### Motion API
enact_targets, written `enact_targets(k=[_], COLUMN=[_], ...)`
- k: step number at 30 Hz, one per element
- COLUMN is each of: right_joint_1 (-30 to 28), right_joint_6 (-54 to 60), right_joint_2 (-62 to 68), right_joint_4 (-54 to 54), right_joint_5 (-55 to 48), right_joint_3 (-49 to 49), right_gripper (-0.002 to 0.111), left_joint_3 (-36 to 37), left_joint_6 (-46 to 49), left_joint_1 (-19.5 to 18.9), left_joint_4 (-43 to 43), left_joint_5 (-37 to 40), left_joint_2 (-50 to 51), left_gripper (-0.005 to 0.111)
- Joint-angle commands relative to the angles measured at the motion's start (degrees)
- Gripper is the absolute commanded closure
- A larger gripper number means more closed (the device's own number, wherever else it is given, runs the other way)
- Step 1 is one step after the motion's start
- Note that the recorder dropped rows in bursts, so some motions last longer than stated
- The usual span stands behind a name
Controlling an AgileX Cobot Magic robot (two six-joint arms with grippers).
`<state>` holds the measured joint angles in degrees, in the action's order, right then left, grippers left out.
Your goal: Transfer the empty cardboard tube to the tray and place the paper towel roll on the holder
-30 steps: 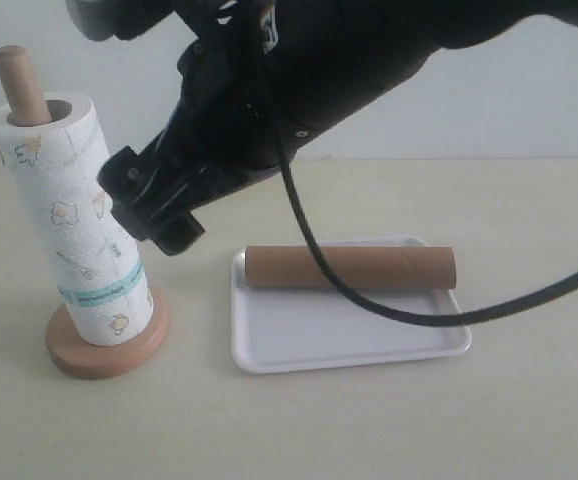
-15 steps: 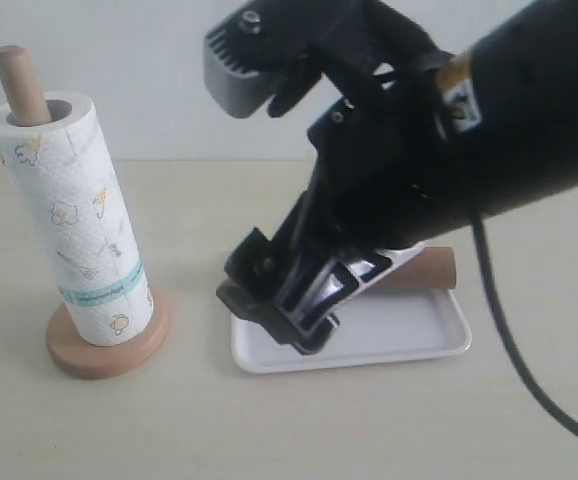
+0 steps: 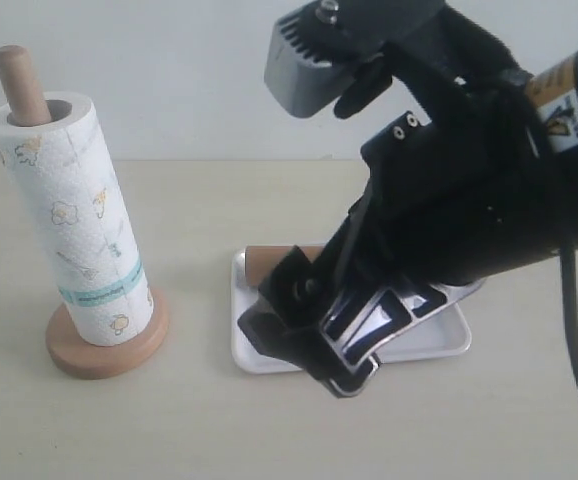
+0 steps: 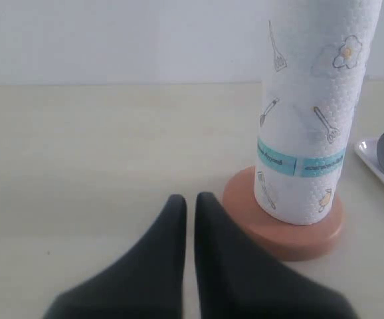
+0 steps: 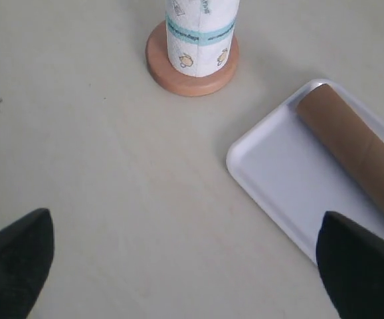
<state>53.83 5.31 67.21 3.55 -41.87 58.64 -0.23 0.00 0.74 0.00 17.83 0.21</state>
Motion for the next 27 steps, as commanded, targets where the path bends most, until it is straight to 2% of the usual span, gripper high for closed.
enact_targets(k=[1, 2, 4, 7, 8, 9, 13, 27], right_joint_1=[-0.16, -0.16, -0.16, -0.16, -0.16, -0.16, -0.16, -0.16], right_joint_6=[-2.06, -2.18, -2.18, -1.29, -0.83, -1.14, -1.14, -1.5], right_joint_2=[-0.51, -0.51, -0.51, -0.51, -0.51, -0.51, -0.51, -0.51], right_joint_4=[0.32, 0.32, 0.07, 0.55, 0.55, 0.55, 0.55, 0.55], right_joint_5=[-2.97, -4.04, -6.57, -10.08, -10.46, -10.46, -10.23, -10.0], right_joint_3=[-0.3, -0.3, -0.3, -0.3, -0.3, -0.3, -0.3, -0.3], right_gripper=[0.004, 0.007, 0.023, 0.078, 0.102, 0.106, 0.098, 0.099], left_joint_3=[0.23, 0.23, 0.23, 0.23, 0.23, 0.23, 0.23, 0.23], left_joint_6=[0.0, 0.0, 0.0, 0.0, 0.0, 0.0, 0.0, 0.0], left_joint_1=[-0.15, -0.15, -0.15, -0.15, -0.15, -0.15, -0.15, -0.15], left_joint_4=[0.0, 0.0, 0.0, 0.0, 0.0, 0.0, 0.0, 0.0], left_joint_5=[-0.07, -0.07, -0.07, -0.07, -0.07, -0.07, -0.07, -0.07], left_joint_2=[-0.21, -0.21, -0.21, -0.21, -0.21, -0.21, -0.21, -0.21], left_gripper=[0.103, 0.103, 0.103, 0.103, 0.103, 0.103, 0.103, 0.103])
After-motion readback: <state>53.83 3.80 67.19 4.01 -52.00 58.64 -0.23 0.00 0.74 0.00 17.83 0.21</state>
